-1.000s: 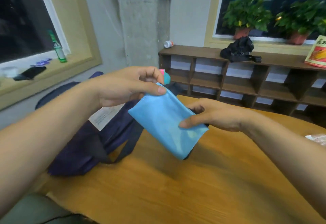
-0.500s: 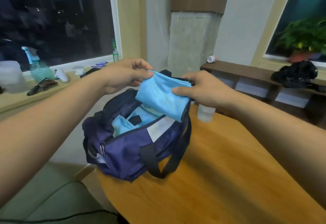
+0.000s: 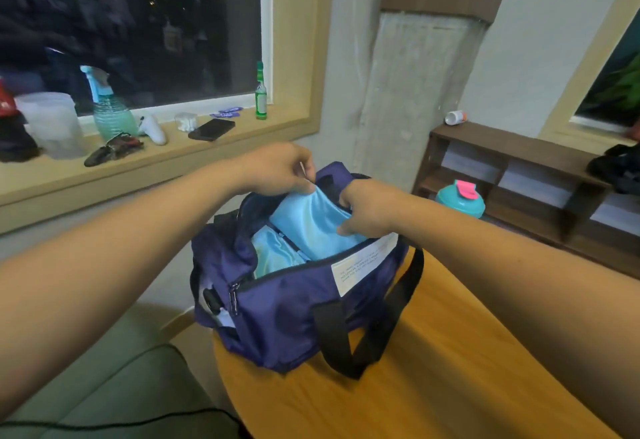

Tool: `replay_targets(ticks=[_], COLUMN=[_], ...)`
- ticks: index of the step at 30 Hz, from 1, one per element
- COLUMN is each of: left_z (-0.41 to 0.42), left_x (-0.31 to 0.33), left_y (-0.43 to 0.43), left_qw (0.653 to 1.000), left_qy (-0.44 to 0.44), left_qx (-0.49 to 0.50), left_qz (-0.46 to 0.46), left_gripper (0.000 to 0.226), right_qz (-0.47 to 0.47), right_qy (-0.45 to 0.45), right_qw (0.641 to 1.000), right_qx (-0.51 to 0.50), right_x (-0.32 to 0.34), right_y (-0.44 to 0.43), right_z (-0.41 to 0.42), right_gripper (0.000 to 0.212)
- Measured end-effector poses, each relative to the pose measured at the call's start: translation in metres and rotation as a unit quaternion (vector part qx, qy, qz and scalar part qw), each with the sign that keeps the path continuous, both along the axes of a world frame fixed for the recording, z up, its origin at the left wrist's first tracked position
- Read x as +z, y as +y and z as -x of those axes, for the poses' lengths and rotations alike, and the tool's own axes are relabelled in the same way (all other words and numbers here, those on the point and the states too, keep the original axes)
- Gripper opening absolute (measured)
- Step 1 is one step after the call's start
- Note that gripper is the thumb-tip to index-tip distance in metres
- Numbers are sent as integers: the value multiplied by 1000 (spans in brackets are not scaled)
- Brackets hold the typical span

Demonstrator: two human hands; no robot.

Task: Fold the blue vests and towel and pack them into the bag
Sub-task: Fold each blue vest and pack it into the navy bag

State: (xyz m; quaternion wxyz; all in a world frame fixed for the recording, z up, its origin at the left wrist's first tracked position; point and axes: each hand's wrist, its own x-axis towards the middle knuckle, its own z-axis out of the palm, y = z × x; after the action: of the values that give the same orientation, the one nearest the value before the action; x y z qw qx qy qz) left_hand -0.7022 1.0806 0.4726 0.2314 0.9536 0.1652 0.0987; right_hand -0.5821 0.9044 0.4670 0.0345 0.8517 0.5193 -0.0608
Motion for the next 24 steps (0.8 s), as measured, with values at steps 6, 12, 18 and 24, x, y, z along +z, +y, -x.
replay_targets(ticks=[6, 12, 18, 24], left_z=[-18, -27, -20, -16], left_x=[-4, -19, -38, -57], left_y=[-18, -28, -33, -56], left_qw=[975, 946, 974, 961], left_qy=[76, 56, 48, 90], left_qx=[-4, -5, -29, -4], left_qz=[-206, -318, -218, -262], left_gripper=[17, 42, 17, 36], right_qz=[64, 60, 19, 61], right_qy=[15, -5, -74, -110], right_qw=[998, 998, 997, 992], right_qx=[4, 4, 11, -11], right_x=[-5, -11, -6, -13], right_y=[9, 9, 2, 7], right_z=[7, 13, 6, 0], right_gripper=[46, 43, 34, 15])
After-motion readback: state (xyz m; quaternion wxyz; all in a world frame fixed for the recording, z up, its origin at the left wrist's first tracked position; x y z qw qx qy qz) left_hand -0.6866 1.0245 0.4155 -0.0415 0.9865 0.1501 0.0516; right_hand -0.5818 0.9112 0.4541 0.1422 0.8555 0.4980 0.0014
